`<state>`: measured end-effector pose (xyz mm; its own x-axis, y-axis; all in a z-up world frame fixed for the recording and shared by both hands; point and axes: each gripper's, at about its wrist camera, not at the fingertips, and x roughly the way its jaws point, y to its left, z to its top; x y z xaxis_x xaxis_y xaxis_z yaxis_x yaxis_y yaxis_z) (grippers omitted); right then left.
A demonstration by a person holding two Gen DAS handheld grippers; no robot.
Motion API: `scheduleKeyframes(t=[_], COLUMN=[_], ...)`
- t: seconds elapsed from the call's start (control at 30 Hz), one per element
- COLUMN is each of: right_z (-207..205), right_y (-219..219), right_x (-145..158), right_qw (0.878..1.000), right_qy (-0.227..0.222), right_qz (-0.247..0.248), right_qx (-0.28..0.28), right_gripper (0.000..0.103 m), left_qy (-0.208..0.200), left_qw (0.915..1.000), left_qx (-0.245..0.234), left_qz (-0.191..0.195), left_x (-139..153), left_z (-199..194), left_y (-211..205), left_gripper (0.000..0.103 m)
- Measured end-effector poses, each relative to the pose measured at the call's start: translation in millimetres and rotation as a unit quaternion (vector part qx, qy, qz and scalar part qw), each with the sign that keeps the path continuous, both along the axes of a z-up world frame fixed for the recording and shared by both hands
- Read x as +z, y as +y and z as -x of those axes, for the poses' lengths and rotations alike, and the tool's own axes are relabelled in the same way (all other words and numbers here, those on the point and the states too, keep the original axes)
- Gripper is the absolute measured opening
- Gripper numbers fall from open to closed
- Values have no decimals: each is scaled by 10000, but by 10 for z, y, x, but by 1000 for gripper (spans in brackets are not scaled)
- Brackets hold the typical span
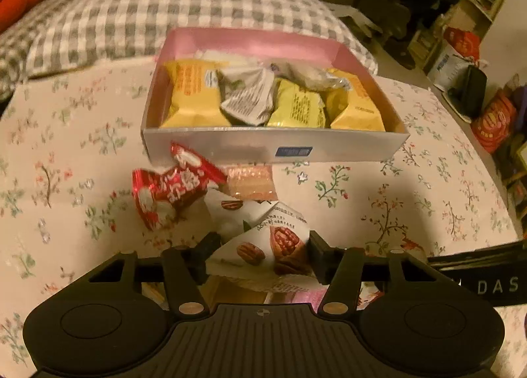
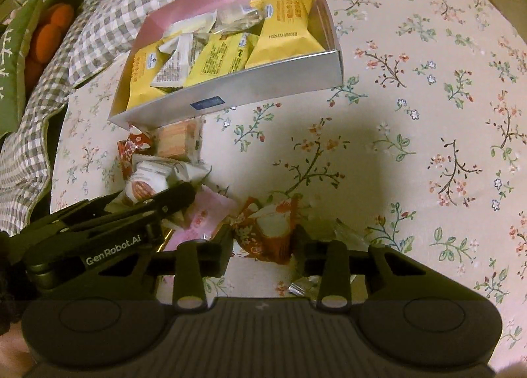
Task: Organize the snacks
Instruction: 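Carry both held packets toward the box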
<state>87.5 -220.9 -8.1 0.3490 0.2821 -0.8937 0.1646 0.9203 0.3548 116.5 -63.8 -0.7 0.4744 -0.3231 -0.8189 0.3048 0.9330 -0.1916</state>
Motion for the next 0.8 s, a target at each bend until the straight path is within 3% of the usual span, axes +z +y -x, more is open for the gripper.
scheduleKeyframes(t=[0.53, 0.8], right_z=[32, 46], right_y=[-90, -173], right_x=[122, 203], right_qw=[9994, 9982], right_qy=[-290, -501], right_qz=[48, 75], right_qx=[-160, -318], right_gripper=[34, 34], left_qy=[-47, -325], left_qw=[9983, 9937], left_qx=[19, 394], left_qz=[585, 997], left_x=[312, 615], left_z=[80, 13], left_y=[138, 442], left_gripper=[49, 49])
